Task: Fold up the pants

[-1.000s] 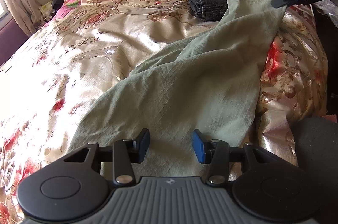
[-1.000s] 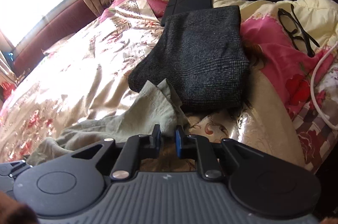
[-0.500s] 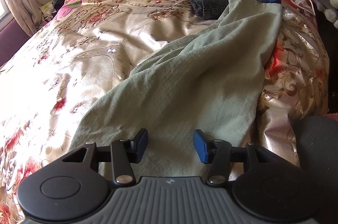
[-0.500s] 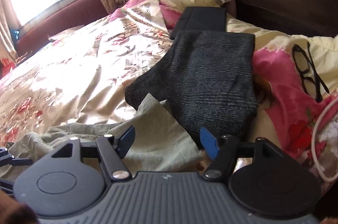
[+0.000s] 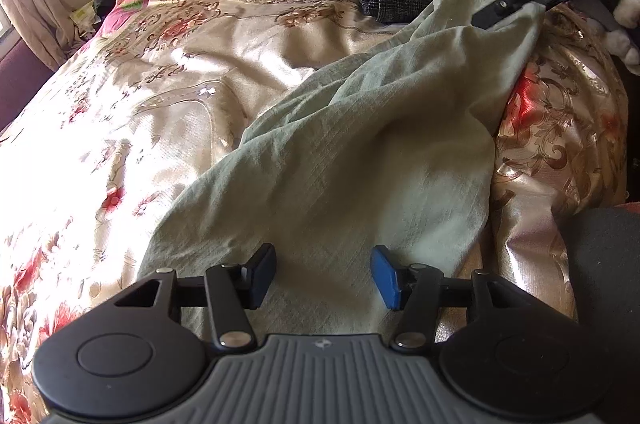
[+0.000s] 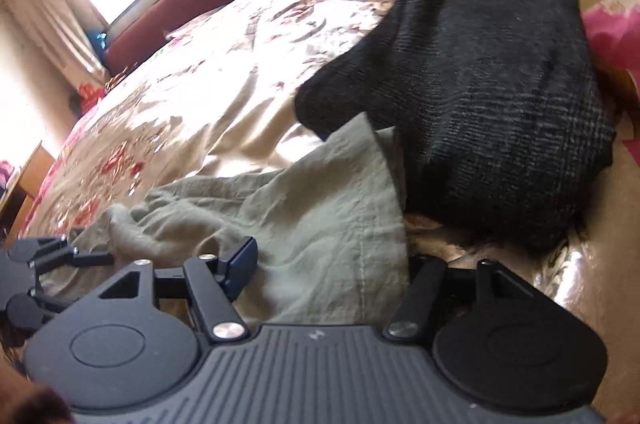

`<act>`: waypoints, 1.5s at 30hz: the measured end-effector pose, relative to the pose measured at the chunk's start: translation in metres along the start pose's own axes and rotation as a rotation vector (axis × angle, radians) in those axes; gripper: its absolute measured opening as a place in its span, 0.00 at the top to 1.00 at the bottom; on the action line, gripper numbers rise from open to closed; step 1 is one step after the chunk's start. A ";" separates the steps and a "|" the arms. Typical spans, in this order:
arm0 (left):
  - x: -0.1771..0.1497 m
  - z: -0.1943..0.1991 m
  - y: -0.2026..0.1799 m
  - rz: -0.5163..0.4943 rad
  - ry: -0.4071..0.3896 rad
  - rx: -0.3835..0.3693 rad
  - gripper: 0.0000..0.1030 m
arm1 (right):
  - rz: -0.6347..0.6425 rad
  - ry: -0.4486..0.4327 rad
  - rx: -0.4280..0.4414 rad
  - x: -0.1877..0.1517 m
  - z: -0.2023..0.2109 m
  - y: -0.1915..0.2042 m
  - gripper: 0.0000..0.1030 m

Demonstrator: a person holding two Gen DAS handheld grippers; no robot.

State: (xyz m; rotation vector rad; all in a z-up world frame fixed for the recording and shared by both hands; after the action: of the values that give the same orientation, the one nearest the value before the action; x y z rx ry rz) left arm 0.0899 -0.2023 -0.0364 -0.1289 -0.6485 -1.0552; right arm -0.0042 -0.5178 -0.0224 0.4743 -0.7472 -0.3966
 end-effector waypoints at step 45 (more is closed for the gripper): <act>-0.094 0.056 0.060 0.255 -0.047 0.184 0.13 | 0.262 0.027 -0.181 -0.014 -0.128 0.168 0.49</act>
State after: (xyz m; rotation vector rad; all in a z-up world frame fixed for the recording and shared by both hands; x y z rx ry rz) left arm 0.0850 -0.0776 -0.0312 -0.0745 -0.7473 -0.7454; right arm 0.1078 -0.3381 -0.0206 0.2072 -0.7295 -0.2093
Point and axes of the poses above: each gripper's, at about its wrist camera, not at the fingertips, and z roughly against the way its jaws point, y to its left, x to its top, the point moved 2 cm from there along -z, roughly the way its jaws point
